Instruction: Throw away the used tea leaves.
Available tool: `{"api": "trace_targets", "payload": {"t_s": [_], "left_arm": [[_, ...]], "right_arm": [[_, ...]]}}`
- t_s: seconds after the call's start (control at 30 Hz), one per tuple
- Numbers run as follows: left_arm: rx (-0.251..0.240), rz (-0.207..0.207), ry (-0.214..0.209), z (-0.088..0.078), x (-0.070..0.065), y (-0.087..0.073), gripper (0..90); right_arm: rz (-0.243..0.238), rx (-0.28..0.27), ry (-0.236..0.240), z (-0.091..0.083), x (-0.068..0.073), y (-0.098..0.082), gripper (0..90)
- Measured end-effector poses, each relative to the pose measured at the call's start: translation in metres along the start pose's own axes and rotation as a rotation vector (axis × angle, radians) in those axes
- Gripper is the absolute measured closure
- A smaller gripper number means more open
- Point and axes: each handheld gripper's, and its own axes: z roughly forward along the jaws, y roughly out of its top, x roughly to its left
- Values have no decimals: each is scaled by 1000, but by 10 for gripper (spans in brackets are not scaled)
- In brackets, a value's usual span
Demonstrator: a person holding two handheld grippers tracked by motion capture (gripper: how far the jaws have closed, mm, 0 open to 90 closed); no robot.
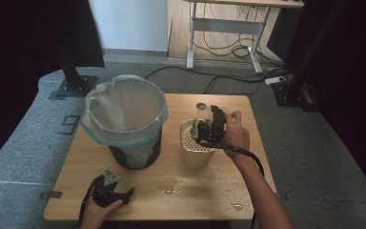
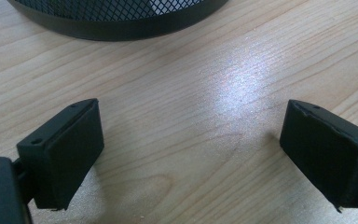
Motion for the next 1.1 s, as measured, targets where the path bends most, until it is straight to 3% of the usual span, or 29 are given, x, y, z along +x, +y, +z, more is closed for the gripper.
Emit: {"api": "trace_targets", "payload": {"t_s": [0.1, 0.17, 0.2, 0.37, 0.43, 0.47, 0.53, 0.57, 0.63, 0.7, 0.8, 0.9, 0.93, 1.0, 1.1], "left_arm": [[0, 0, -1, 0, 0, 0, 57], [2, 0, -1, 0, 0, 0, 57], [2, 0, -1, 0, 0, 0, 57], [1, 1, -1, 0, 0, 0, 57], [1, 2, -1, 0, 0, 0, 58], [3, 3, -2, 0, 0, 0, 57], [2, 2, -2, 0, 0, 0, 57], [3, 3, -2, 0, 0, 0, 57], [3, 3, -2, 0, 0, 0, 57], [3, 3, -2, 0, 0, 0, 57], [3, 3, -2, 0, 0, 0, 57], [3, 4, -2, 0, 0, 0, 57], [3, 4, -3, 0, 0, 0, 57], [3, 4, -3, 0, 0, 0, 57], [3, 5, -4, 0, 0, 0, 58]], "right_arm": [[-41, 5, -13, 1, 3, 1, 373], [-125, 23, -40, 3, 9, 2, 373], [-125, 23, -40, 3, 9, 2, 373], [-283, 39, -89, 7, 18, 2, 374], [-301, 43, -93, 7, 19, 2, 374], [-358, 44, -109, 8, 21, 3, 374], [-368, 46, -113, 8, 22, 3, 374], [-401, 46, -121, 9, 23, 3, 374], [-414, 47, -124, 8, 24, 4, 374], [-470, 48, -143, 8, 24, 6, 374], [-501, 49, -157, 8, 25, 7, 377], [-581, 45, -182, 8, 25, 9, 379], [-587, 52, -187, 8, 26, 9, 380], [-663, 47, -197, 9, 25, 11, 381], [-712, 57, -205, 9, 26, 12, 382]]}}
